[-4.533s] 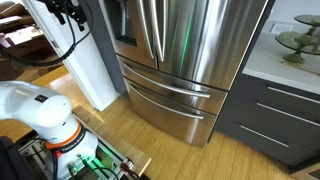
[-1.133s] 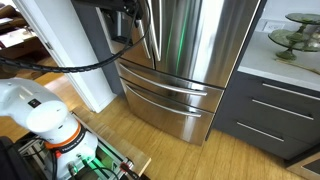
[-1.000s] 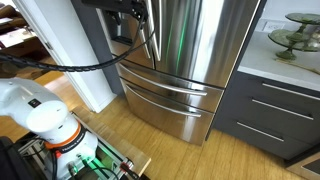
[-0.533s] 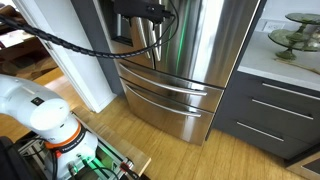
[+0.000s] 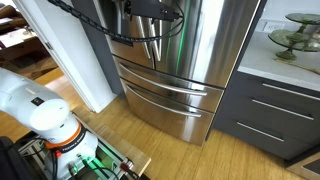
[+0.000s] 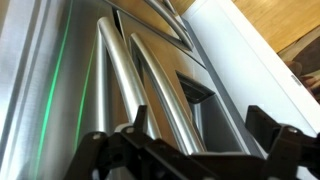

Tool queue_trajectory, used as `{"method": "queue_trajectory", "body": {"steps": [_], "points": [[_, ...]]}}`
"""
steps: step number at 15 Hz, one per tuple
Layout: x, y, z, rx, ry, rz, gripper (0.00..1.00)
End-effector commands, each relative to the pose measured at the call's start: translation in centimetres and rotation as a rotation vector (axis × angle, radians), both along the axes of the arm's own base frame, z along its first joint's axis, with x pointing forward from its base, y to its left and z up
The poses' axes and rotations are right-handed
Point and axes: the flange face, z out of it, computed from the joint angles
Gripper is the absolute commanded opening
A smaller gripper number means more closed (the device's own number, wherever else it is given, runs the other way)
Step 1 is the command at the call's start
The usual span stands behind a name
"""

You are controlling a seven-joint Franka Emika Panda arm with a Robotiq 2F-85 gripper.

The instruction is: Open the top right refrigerator door

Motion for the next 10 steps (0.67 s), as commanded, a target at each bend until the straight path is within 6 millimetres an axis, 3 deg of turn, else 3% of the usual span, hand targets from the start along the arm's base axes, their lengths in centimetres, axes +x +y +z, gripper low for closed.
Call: {"method": "queue_trajectory", "body": {"steps": [1,4,10], "points": [[1.5,-1.3,-0.2,0.024,-0.048,0.04,1.0],[2.1,-1.9,-0.5,0.036,-0.076,0.033,1.0],[2.7,-1.0,-1.2,0.08,-0.108,0.036,1.0]]}}
